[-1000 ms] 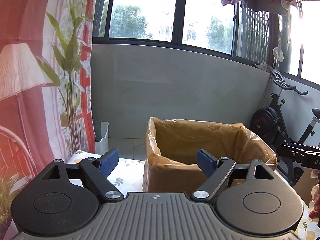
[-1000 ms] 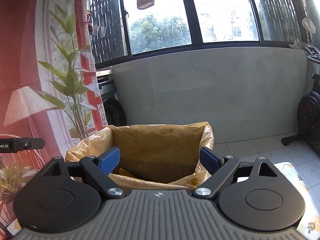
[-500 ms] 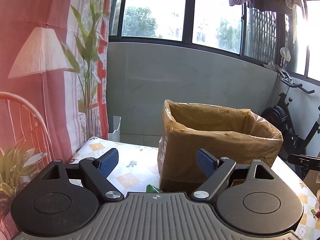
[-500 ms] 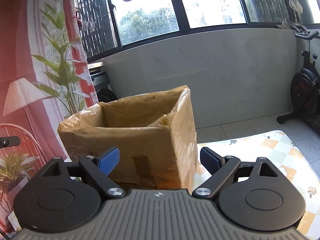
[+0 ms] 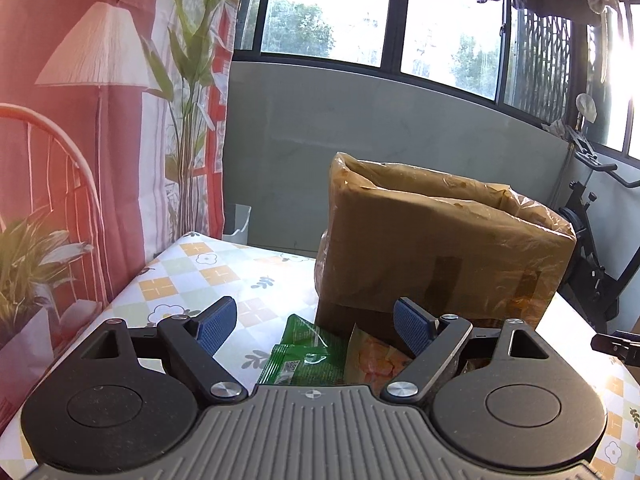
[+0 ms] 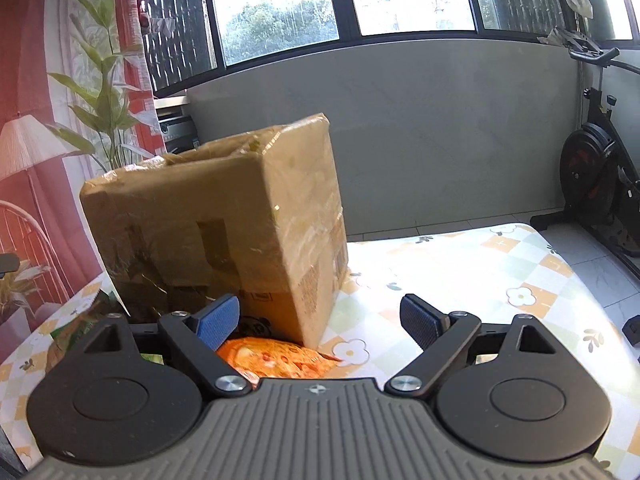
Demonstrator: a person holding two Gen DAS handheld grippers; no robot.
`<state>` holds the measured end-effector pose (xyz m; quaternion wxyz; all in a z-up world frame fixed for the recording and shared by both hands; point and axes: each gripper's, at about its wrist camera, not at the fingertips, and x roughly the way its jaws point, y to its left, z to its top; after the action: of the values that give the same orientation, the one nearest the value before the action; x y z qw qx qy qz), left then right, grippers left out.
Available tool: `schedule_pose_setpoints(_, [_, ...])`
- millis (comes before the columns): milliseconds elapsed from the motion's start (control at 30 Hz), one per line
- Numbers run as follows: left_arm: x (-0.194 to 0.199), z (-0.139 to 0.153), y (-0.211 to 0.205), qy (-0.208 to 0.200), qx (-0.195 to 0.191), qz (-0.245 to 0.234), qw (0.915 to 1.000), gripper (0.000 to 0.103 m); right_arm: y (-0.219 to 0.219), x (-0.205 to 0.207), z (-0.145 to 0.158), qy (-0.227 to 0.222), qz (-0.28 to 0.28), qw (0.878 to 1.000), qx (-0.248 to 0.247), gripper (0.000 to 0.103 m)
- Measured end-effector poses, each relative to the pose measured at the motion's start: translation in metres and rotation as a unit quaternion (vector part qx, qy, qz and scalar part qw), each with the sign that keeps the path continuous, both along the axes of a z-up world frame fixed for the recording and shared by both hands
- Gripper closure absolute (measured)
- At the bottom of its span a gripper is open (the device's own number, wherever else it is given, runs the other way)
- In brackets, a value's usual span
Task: Organize snacks
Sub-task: 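Grasp the green cucumber chip bag with the left tool while the right grasps the brown snack bar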
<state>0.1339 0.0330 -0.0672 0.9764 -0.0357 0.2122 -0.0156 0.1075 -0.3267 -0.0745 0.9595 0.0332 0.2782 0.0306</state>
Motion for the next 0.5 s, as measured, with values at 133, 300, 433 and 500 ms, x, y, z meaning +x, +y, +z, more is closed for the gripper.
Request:
schedule_pose_setpoints(133, [-0.002,-0.009,-0.003,0.002,0.002,0.004,1.0000,0.016,-0.004,-0.011,-0.018,0.010,-0.013,1.000,-0.018,0.015])
schedule_pose_setpoints(300, [-0.007,-0.023,-0.007,0.014,-0.005,-0.002,0.9999,0.016,0.003,-0.020,-0.044,0.045,-0.006,0.999,-0.020,0.024])
schedule_pose_setpoints(433, [-0.011,-0.031,-0.009,0.021,-0.005,-0.011,0.9997,0.016,0.012,-0.022,-0.059,0.064,-0.007,0.998,-0.022,0.032])
schedule_pose_setpoints(500, [-0.012,-0.034,-0.010,0.023,-0.002,-0.015,0.9996,0.016,0.014,-0.022,-0.065,0.070,-0.015,0.997,-0.023,0.035])
